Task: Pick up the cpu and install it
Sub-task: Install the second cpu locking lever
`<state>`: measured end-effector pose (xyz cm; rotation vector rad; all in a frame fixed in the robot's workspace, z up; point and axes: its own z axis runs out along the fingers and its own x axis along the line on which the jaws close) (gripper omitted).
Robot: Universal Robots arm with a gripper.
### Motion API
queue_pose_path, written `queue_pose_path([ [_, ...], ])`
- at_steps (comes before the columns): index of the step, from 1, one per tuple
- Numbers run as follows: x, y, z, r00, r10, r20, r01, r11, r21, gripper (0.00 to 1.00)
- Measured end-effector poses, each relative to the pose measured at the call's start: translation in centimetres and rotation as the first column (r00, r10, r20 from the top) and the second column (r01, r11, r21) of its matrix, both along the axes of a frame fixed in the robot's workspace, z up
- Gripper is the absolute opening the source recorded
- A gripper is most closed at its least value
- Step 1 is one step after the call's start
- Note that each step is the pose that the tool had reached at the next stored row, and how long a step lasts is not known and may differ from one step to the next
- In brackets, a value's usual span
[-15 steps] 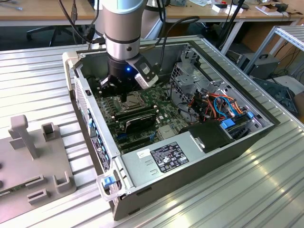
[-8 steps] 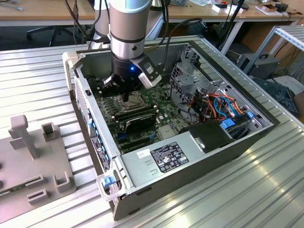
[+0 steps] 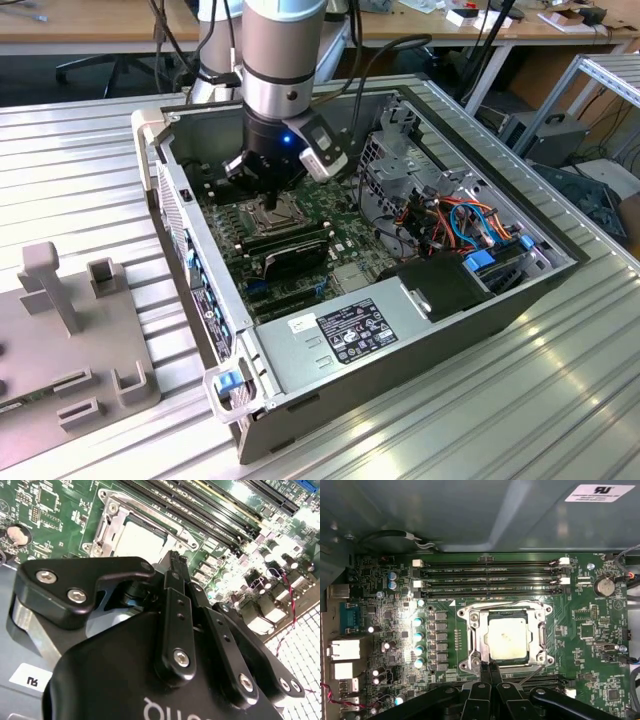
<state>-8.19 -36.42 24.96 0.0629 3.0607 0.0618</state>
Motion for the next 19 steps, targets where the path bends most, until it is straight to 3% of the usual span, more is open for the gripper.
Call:
queue_pose_path([
  [2, 0.58, -0.01, 0.17, 0.9999, -0.002, -0.0133, 0.002, 1.0000, 0.0002, 0.11],
  [4, 0.84, -0.13, 0.18, 0.9999, -0.002, -0.0168, 0.002, 1.0000, -0.0001, 0.11],
  [10, 1.09, -1.43, 0.18, 0.9998, -0.002, -0.0189, 0.002, 1.0000, 0.0055, 0.11],
  [15, 1.13, -1.76, 0.18, 0.9998, -0.002, -0.0195, 0.002, 0.9999, 0.0124, 0.11],
  [19, 1.14, -1.78, 0.18, 0.9998, -0.002, -0.0195, 0.002, 0.9999, 0.0126, 0.11],
])
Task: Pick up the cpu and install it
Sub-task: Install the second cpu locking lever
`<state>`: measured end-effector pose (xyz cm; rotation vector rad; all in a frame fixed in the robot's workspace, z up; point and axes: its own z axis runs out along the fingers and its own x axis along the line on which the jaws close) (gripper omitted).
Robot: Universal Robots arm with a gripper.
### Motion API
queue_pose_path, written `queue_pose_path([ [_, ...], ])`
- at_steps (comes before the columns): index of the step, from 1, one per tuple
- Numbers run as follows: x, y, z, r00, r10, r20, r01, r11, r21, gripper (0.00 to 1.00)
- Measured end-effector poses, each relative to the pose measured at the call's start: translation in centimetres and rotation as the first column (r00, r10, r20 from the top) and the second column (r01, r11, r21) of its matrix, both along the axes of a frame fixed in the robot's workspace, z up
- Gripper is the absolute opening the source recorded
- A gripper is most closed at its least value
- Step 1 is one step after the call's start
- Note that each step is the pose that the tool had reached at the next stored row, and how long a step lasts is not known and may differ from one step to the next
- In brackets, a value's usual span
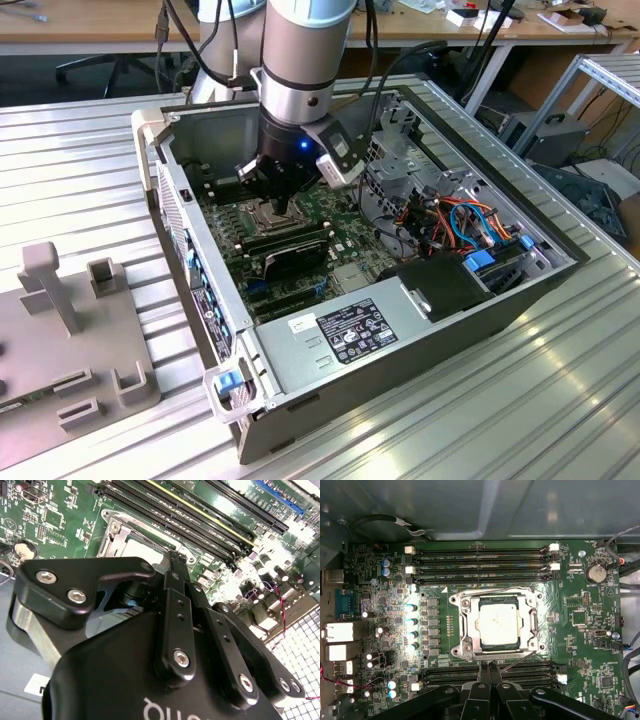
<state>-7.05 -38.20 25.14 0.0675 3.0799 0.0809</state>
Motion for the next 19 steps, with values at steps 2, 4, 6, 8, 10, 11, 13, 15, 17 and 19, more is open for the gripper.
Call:
queue_pose_path([
  [2, -0.05, -0.11, 0.00, 1.0000, 0.000, 0.0001, 0.000, 1.0000, 0.0007, 0.11],
  [4, -0.19, -0.16, 0.03, 1.0000, 0.000, 0.0014, 0.000, 1.0000, 0.0009, 0.11],
  [6, -0.25, -0.17, 0.15, 1.0000, 0.000, 0.0020, 0.000, 1.0000, 0.0010, 0.11],
  [8, -0.35, -0.18, 0.28, 1.0000, -0.001, 0.0036, 0.001, 1.0000, 0.0011, 0.11],
  [10, -0.55, -0.18, 0.27, 0.9999, -0.001, 0.0121, 0.001, 1.0000, 0.0010, 0.11],
  [11, -0.69, -0.18, 0.24, 0.9998, -0.001, 0.0178, 0.001, 1.0000, 0.0011, 0.11],
  [13, -0.95, -0.18, 0.13, 0.9997, -0.001, 0.0251, 0.001, 1.0000, 0.0012, 0.11],
  [15, -1.31, -0.19, -0.09, 0.9995, -0.001, 0.0328, 0.001, 1.0000, 0.0011, 0.11],
  [17, -1.60, -0.19, -0.42, 0.9993, -0.001, 0.0385, 0.001, 1.0000, 0.0010, 0.11],
  [19, -1.82, -0.19, -0.86, 0.9992, -0.001, 0.0406, 0.001, 1.0000, 0.0011, 0.11],
])
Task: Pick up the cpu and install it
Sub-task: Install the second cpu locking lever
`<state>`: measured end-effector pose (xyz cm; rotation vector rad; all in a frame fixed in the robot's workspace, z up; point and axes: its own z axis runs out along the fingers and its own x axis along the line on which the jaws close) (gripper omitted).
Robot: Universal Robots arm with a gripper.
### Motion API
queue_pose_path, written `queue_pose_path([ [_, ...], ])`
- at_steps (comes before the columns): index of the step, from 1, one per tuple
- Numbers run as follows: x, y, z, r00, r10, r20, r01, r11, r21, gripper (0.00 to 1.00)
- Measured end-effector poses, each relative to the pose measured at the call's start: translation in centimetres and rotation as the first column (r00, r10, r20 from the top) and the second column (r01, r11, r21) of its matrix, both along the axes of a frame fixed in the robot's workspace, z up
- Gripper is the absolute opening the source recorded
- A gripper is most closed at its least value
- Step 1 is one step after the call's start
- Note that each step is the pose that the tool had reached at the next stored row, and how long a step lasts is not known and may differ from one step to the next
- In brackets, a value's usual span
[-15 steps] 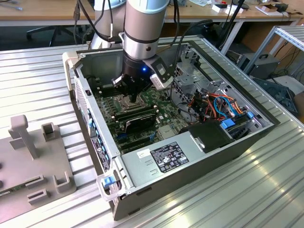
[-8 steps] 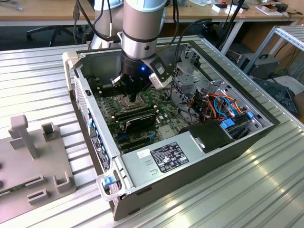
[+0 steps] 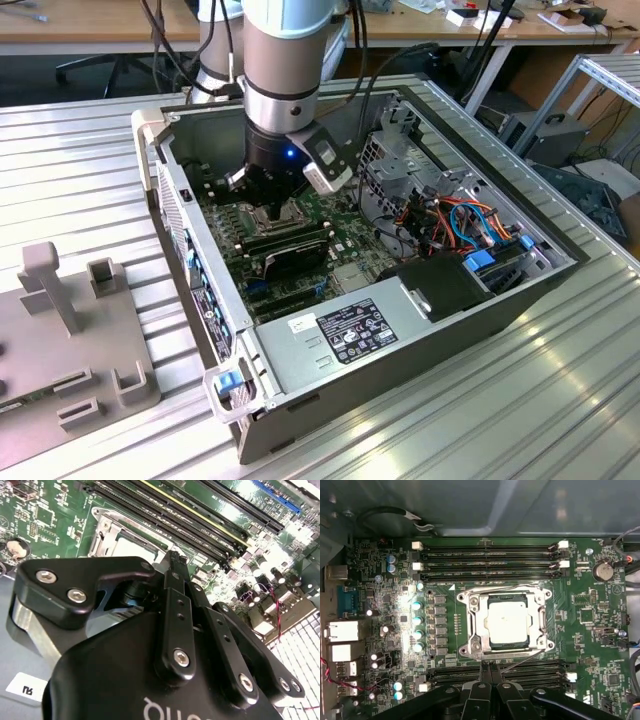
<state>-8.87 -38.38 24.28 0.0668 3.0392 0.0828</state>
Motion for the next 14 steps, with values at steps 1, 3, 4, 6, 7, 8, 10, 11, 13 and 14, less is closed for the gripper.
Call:
queue_pose_path([
  [1, -0.07, 0.00, -0.17, 1.0000, 0.000, 0.0004, 0.000, 1.0000, 0.0001, 0.11],
  [3, -0.24, 0.00, -0.56, 1.0000, -0.001, 0.0008, 0.001, 1.0000, 0.0000, 0.11],
  [4, -0.77, 0.00, -1.65, 1.0000, -0.003, 0.0019, 0.003, 1.0000, 0.0001, 0.11],
  [6, -0.91, 0.01, -2.18, 1.0000, -0.004, 0.0042, 0.004, 1.0000, 0.0007, 0.11],
  [7, -0.93, 0.01, -2.31, 1.0000, -0.004, 0.0044, 0.004, 1.0000, 0.0007, 0.11],
  [8, -0.96, 0.01, -2.41, 1.0000, -0.004, 0.0045, 0.004, 1.0000, 0.0007, 0.11],
  [10, -0.98, 0.00, -2.52, 1.0000, -0.003, 0.0045, 0.003, 1.0000, 0.0006, 0.11],
  [11, -0.98, 0.00, -2.55, 1.0000, -0.003, 0.0044, 0.003, 1.0000, 0.0003, 0.11],
  [13, -1.05, 0.01, -2.60, 1.0000, -0.004, 0.0048, 0.004, 1.0000, 0.0007, 0.11],
  [14, -1.20, 0.01, -2.63, 1.0000, -0.004, 0.0048, 0.004, 1.0000, 0.0008, 0.11],
])
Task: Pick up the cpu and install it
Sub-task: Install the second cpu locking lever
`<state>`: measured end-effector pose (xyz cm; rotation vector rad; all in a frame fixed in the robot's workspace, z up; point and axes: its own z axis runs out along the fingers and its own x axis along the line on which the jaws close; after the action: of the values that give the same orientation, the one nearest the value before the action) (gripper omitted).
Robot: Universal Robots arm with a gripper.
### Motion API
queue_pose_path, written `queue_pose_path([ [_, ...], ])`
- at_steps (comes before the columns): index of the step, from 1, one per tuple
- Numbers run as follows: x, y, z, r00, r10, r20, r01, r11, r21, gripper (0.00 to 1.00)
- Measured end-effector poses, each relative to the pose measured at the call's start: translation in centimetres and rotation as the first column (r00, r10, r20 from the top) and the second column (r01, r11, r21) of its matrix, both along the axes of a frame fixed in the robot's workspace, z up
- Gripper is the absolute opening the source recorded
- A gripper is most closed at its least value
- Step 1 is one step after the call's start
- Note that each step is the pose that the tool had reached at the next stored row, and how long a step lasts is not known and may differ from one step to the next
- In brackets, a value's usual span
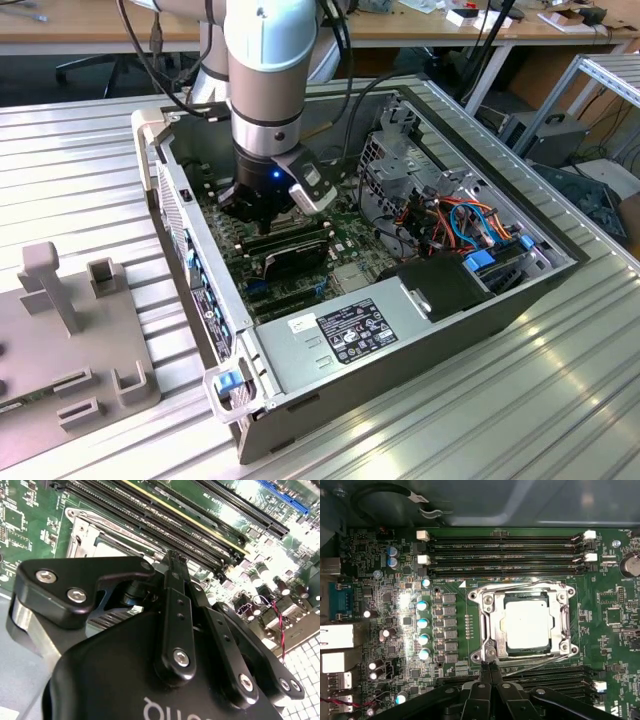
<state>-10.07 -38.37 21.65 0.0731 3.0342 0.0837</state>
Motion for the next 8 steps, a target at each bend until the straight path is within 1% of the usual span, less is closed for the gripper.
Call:
queue_pose_path([
  [2, -0.20, 0.00, -0.06, 1.0000, -0.001, -0.0001, 0.001, 1.0000, -0.0001, 0.11],
  [3, -0.26, -0.01, -0.18, 1.0000, -0.002, 0.0000, 0.002, 1.0000, -0.0002, 0.11],
  [5, -0.27, -0.01, -0.28, 1.0000, -0.002, 0.0004, 0.002, 1.0000, -0.0004, 0.11],
  [8, -0.27, 0.16, -0.33, 1.0000, -0.002, 0.0016, 0.002, 1.0000, 0.0035, 0.11],
])
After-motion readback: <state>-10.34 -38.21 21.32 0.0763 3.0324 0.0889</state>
